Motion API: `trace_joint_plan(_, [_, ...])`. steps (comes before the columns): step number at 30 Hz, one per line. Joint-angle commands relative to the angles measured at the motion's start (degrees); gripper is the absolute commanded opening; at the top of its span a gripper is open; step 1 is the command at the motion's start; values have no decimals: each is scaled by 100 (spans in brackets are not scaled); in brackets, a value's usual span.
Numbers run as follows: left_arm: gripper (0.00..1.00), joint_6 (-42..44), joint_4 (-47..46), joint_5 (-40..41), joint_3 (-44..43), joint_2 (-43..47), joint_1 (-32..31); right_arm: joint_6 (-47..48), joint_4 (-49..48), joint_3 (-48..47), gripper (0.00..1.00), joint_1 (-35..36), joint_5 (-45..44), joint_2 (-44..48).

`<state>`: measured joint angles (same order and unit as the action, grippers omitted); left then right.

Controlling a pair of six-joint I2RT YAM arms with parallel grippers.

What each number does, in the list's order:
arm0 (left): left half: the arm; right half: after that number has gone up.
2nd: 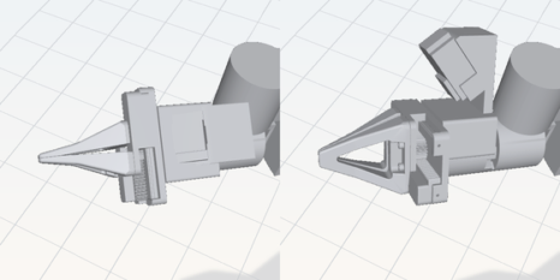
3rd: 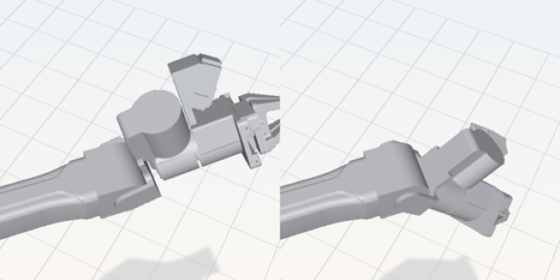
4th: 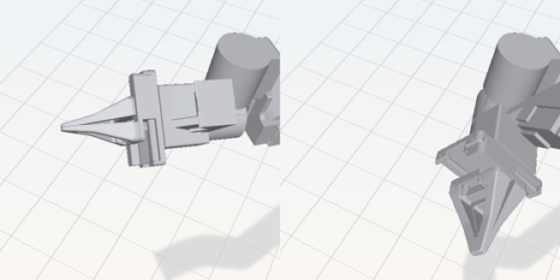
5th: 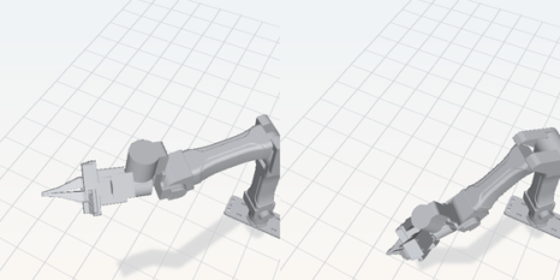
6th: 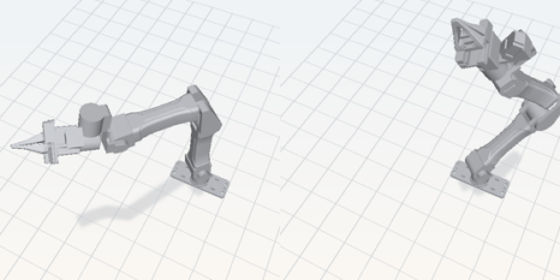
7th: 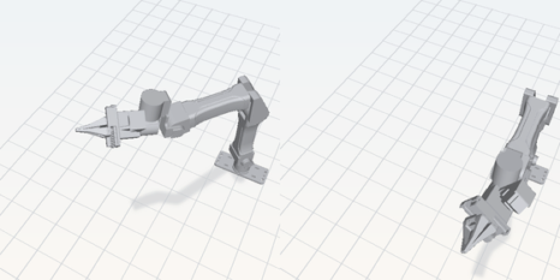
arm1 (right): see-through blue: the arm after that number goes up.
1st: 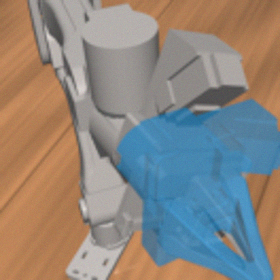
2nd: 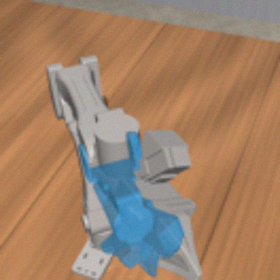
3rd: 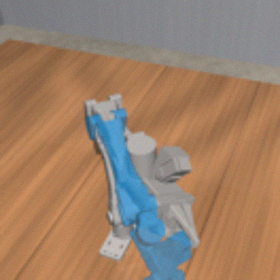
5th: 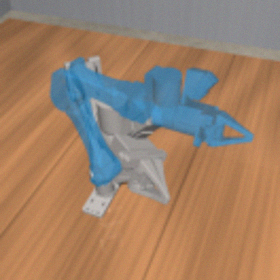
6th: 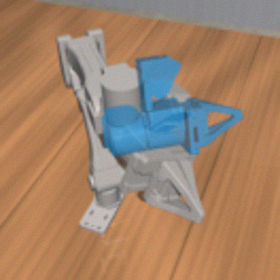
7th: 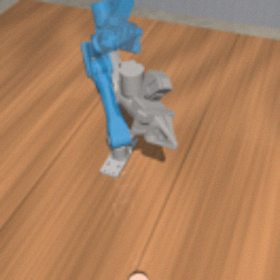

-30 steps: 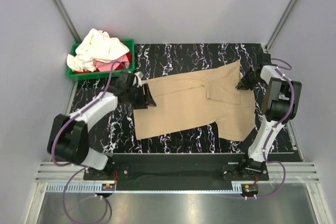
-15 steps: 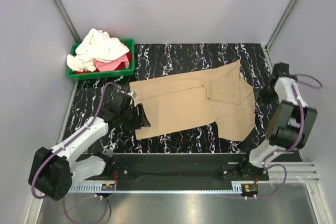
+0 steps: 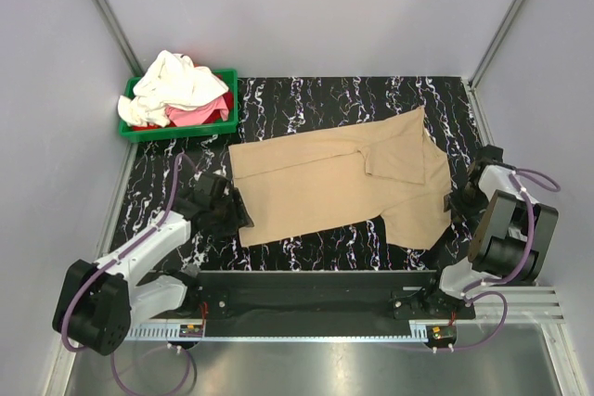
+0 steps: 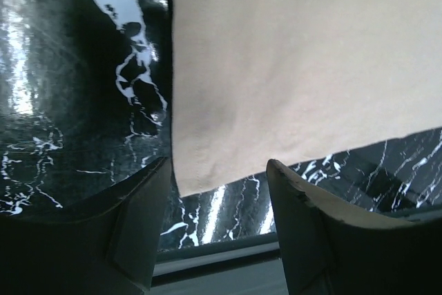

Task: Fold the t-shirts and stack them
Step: Fold the tshirt

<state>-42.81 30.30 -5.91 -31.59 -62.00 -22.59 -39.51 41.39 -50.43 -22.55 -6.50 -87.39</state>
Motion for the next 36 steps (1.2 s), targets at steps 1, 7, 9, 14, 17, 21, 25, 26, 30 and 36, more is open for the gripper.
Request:
trace_joint_plan(1, [63, -140, -95, 354, 83, -14, 106, 101, -456, 121, 45, 13, -10, -136])
trace_joint_plan(7, [63, -184, -95, 512, 74, -93, 141, 206, -623, 306, 29, 13, -175, -287])
trace_joint_plan(9, [63, -219, -147, 530, 144, -111, 132, 233, -658, 350, 17, 13, -211, -217])
trace_joint_plan(14, [61, -290, -279, 521, 285, -76, 141, 207, -562, 385, 0, 13, -281, 187])
trace_joint_plan(17, [59, -333, -358, 451, 329, 21, 132, 119, -395, 342, 0, 13, -448, 582])
trace_joint_plan(21, [55, -491, -411, 380, 408, 82, -17, 5, -167, 192, 0, 13, -641, 969])
trace_joint_plan(25, [51, -676, -411, 451, 523, 65, -254, -75, -43, 69, 0, 13, -624, 1093])
trace_joint_plan(26, [51, -702, -411, 494, 523, 48, -368, -92, -17, 69, 0, 13, -624, 1119])
trace_joint_plan(30, [48, -904, -385, 512, 566, -93, -702, -75, 10, 130, 0, 13, -694, 1172])
trace_joint_plan(36, [48, -1177, -122, 1057, 558, -93, -1221, 4, 10, 148, 0, 13, -686, 1243])
